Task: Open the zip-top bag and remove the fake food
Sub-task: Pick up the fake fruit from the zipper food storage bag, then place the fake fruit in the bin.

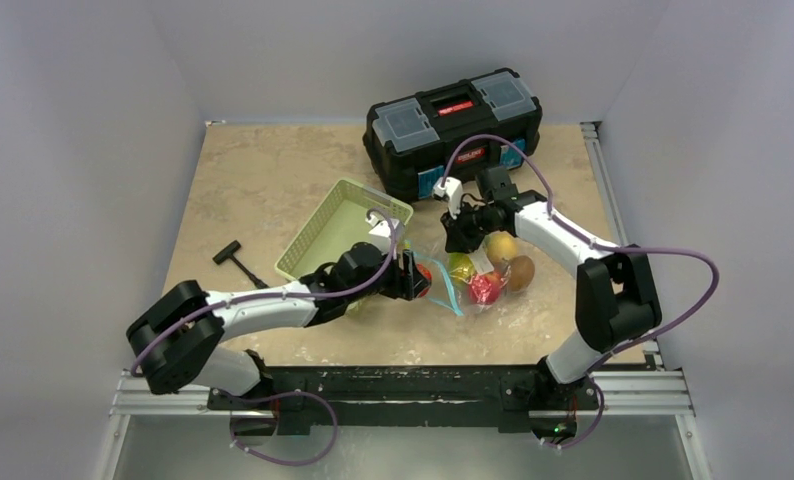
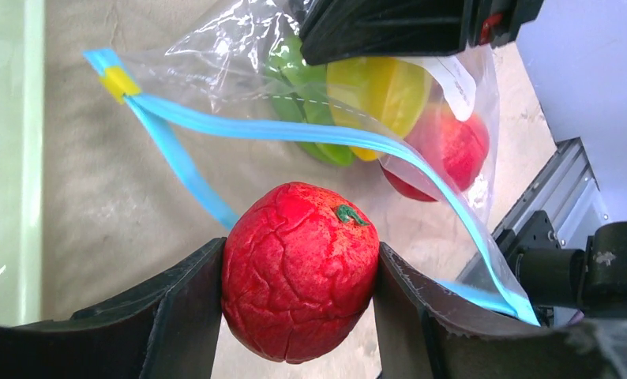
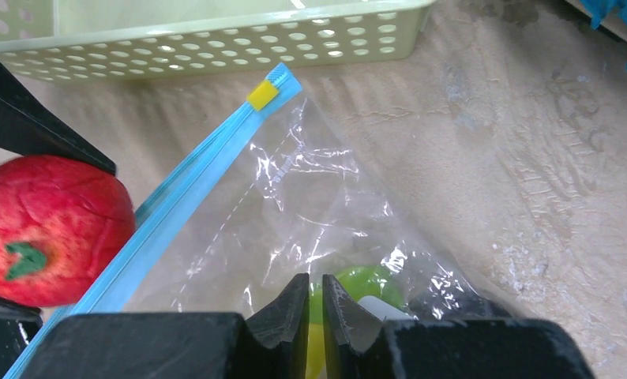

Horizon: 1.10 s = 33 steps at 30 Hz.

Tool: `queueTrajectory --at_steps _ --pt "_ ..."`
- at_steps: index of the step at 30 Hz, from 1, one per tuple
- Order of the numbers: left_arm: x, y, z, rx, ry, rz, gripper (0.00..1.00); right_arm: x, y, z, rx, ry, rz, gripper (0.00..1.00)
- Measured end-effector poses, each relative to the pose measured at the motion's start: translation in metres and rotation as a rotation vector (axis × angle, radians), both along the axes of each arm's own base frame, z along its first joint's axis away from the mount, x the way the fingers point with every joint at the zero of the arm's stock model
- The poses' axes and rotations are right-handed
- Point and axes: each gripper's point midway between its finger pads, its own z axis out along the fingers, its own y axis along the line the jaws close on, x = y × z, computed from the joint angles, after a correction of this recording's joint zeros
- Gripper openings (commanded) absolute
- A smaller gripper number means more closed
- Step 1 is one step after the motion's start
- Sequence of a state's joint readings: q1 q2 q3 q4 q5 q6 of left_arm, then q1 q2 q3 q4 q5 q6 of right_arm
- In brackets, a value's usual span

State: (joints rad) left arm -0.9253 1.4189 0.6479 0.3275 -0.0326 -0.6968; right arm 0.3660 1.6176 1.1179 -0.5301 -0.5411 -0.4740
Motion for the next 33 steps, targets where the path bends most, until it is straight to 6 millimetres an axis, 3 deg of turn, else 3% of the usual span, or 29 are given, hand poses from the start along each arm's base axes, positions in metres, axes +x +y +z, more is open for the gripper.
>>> queueTrajectory --at_steps 3,11,14,26,33 --pt "-0.008 0.011 0.007 -0.003 -0.004 0.0 0.0 0.0 0.0 0.006 0.005 -0.02 0.005 0.12" --pt "-0.018 0.045 0.063 -0.065 -0.119 0.044 0.0 0.001 0.001 0.02 0.03 -0.068 0.034 0.14" --pt "-0.019 0.058 0.075 -0.063 -0.156 0.073 0.0 0.001 0.001 0.021 0.034 -0.072 0.044 0.14" --pt "-0.015 0.122 0.068 0.076 -0.203 0.234 0.0 0.001 -0.001 0.041 0.066 -0.131 0.057 0.17" --pt "-0.004 0.15 0.064 0.121 -0.194 0.328 0.0 0.0 -0.002 0.04 0.067 -0.127 0.056 0.17"
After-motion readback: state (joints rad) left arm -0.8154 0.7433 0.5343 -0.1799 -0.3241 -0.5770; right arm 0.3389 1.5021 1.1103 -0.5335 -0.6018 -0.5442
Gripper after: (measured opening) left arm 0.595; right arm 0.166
